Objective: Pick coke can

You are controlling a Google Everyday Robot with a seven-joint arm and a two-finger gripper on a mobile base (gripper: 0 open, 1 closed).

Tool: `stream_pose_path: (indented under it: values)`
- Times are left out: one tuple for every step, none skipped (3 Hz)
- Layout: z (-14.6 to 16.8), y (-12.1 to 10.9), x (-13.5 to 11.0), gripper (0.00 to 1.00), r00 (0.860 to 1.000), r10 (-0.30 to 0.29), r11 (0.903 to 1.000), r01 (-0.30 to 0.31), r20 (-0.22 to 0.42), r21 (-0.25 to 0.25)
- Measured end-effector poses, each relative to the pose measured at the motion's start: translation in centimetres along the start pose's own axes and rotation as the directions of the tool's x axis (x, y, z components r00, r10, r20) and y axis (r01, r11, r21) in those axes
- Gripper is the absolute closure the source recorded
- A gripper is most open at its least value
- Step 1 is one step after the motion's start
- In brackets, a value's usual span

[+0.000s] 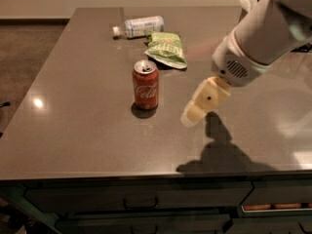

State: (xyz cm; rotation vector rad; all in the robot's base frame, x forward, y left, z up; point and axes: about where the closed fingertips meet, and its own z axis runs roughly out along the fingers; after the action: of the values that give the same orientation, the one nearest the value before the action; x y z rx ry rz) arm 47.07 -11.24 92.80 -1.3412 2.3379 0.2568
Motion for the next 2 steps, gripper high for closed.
stream_pose_path:
  values:
    - [2.1,0.2,-2.0,0.0,0.993,0.095,0.9947,-0.098,0.072,0.033]
    - [2.8,-0.2,-3.4,0.0,0.984,0.122,0.9885,-0.133,0.133,0.073]
